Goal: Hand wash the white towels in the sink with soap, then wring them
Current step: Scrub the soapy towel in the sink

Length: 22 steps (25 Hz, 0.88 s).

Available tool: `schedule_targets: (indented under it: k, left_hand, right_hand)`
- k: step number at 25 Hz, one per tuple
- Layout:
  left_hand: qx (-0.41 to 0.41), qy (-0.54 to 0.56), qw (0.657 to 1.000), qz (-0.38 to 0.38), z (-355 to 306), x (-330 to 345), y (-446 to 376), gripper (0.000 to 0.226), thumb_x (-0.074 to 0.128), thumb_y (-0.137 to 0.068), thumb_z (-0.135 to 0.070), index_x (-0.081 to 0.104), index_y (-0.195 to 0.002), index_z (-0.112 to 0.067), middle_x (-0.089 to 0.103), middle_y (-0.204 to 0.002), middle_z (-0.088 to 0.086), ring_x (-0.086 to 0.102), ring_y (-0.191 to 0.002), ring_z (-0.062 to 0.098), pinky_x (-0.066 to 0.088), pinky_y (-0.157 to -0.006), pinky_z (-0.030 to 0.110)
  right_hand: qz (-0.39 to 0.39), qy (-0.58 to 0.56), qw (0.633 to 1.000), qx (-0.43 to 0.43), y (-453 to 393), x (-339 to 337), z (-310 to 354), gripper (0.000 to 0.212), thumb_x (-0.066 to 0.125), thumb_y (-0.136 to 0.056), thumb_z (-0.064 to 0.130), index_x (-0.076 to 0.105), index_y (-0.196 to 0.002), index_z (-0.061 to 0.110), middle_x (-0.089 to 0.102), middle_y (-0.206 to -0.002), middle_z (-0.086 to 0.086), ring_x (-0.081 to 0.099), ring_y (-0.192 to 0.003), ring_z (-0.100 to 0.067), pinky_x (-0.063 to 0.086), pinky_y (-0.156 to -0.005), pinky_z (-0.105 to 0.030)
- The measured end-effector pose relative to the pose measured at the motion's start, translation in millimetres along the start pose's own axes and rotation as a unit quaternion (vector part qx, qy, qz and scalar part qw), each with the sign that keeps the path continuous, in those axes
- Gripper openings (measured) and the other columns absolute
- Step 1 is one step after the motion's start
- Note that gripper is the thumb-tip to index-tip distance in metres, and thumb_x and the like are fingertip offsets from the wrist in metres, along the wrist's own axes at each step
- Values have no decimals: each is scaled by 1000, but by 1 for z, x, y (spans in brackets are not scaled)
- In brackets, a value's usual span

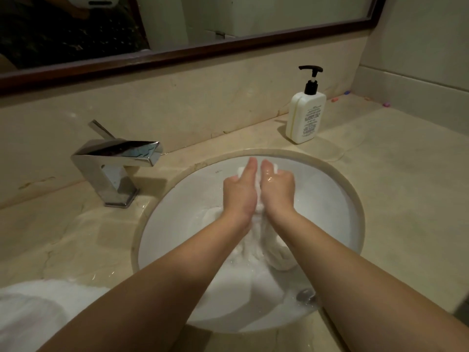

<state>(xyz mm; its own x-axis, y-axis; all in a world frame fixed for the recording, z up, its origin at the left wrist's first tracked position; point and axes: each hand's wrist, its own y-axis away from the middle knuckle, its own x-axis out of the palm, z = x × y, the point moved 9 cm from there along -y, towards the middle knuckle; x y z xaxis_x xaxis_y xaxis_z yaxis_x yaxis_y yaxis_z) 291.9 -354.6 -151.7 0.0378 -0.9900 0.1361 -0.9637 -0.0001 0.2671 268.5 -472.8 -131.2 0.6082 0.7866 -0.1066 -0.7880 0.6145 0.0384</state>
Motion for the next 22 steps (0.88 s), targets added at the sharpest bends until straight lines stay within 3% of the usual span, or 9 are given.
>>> schedule_targets:
  k: [4, 8, 11, 14, 17, 20, 22]
  left_hand:
    - [-29, 39, 998, -39, 3, -17, -13, 44, 62, -97, -50, 65, -77, -10, 67, -75, 8, 67, -74, 25, 55, -74, 39]
    - [8, 15, 999, -51, -3, -17, -10, 48, 60, -96, -55, 54, -79, -11, 53, -73, 6, 57, -70, 21, 46, -66, 32]
    - [2, 32, 999, -35, -7, -18, -18, 63, 66, -82, -70, 56, -95, -10, 54, -83, 2, 58, -83, 21, 50, -81, 35]
    - [-15, -1, 1000, 22, 3, -5, -17, 82, 66, -71, -76, 65, -105, -2, 64, -87, 5, 68, -90, 25, 55, -93, 46]
    - [13, -22, 998, 63, 2, 15, -7, 72, 59, -90, -67, 71, -101, 3, 70, -83, 10, 70, -79, 23, 56, -77, 38]
    - [3, -13, 1000, 8, 5, 0, -14, 61, 57, -94, -62, 67, -81, -3, 67, -71, 6, 66, -69, 20, 49, -68, 33]
    - [-35, 48, 998, 8, 10, -5, -17, 50, 56, -99, -54, 68, -80, -9, 71, -72, 4, 70, -67, 19, 53, -68, 32]
  right_hand:
    - [87, 16, 995, -53, 26, 19, 12, 41, 56, -97, 29, 58, -63, 6, 60, -58, -6, 56, -55, -14, 43, -56, -30]
    - [18, 3, 999, -33, 8, -9, 13, 50, 58, -96, 33, 51, -58, 1, 48, -53, -6, 46, -53, -18, 38, -56, -36]
    - [-35, -84, 996, 23, 5, -21, 1, 45, 63, -94, 35, 44, -60, 12, 40, -56, -2, 41, -58, -18, 35, -57, -32]
    - [-4, -89, 996, 0, 9, -13, 3, 44, 61, -96, 37, 44, -63, 15, 41, -52, 3, 42, -53, -16, 36, -53, -30]
    - [-7, -33, 999, -16, 4, -9, 8, 52, 54, -100, 42, 49, -58, 12, 52, -52, 3, 54, -55, -16, 43, -57, -32]
    - [21, 4, 998, -52, 10, 6, 11, 55, 51, -101, 45, 48, -53, 18, 56, -54, 1, 56, -58, -19, 44, -60, -32]
    - [50, 28, 996, -70, 13, 16, 12, 53, 53, -101, 43, 49, -54, 19, 57, -57, -1, 57, -58, -19, 43, -59, -32]
